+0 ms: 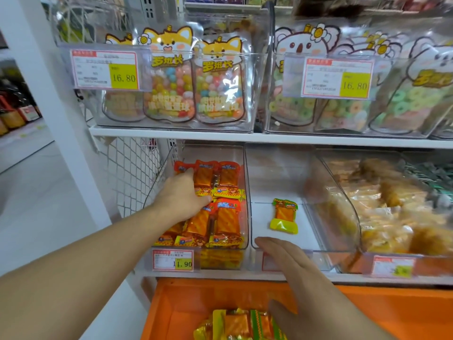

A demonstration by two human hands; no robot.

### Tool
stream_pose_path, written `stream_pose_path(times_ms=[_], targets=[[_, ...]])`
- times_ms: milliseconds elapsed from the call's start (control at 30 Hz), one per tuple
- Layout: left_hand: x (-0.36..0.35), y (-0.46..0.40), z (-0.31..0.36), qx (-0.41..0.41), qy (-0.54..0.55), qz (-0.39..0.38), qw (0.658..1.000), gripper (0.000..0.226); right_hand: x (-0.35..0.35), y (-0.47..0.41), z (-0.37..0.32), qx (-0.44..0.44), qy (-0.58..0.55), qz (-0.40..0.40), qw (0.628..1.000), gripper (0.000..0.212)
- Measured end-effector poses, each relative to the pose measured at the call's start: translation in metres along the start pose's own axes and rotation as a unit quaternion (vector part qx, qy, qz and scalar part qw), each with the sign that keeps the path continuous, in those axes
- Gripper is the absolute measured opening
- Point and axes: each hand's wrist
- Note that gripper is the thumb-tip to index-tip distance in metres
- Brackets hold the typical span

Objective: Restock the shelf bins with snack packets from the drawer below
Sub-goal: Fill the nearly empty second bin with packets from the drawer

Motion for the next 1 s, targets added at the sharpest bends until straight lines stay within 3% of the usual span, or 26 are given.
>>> stream_pose_path(times_ms=[67, 233, 400, 500, 733, 1000], targets=[[0.005, 0.010, 0.001, -0.006, 0.011, 0.007, 1.000, 0.071, 0.007, 0.001, -0.005, -0.040, -0.022, -0.004, 0.999, 0.085], [0.016, 0.059, 0.004, -0.044, 0.070, 0.033, 0.996, 0.073, 0.018, 0.018, -0.013, -0.032, -0.017, 0.019, 0.999, 0.080], [0.016, 0.135, 0.008, -0.092, 0.167, 0.061, 0.980, 0.046, 0.023, 0.052, -0.014, -0.039, 0.025, 0.056, 0.997, 0.068], [-0.004, 0.186, 0.008, -0.092, 0.237, 0.026, 0.967, 0.037, 0.022, 0.083, -0.017, -0.055, 0.015, 0.059, 0.997, 0.058], [-0.082, 0.292, -0.004, -0.075, 0.170, -0.132, 0.974, 0.039, 0.003, 0.138, -0.004, -0.115, 0.029, -0.006, 0.993, 0.041], [-0.155, 0.318, -0.027, -0.025, 0.085, -0.255, 0.963, 0.049, -0.042, 0.154, 0.057, -0.226, 0.076, -0.132, 0.962, 0.050]])
Point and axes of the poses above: each hand's wrist, its own y-axis away from the middle knuckle, its own x-axis out of the back of the hand, z = x × y, and after that the axes turned 7 degrees about x, right-handed
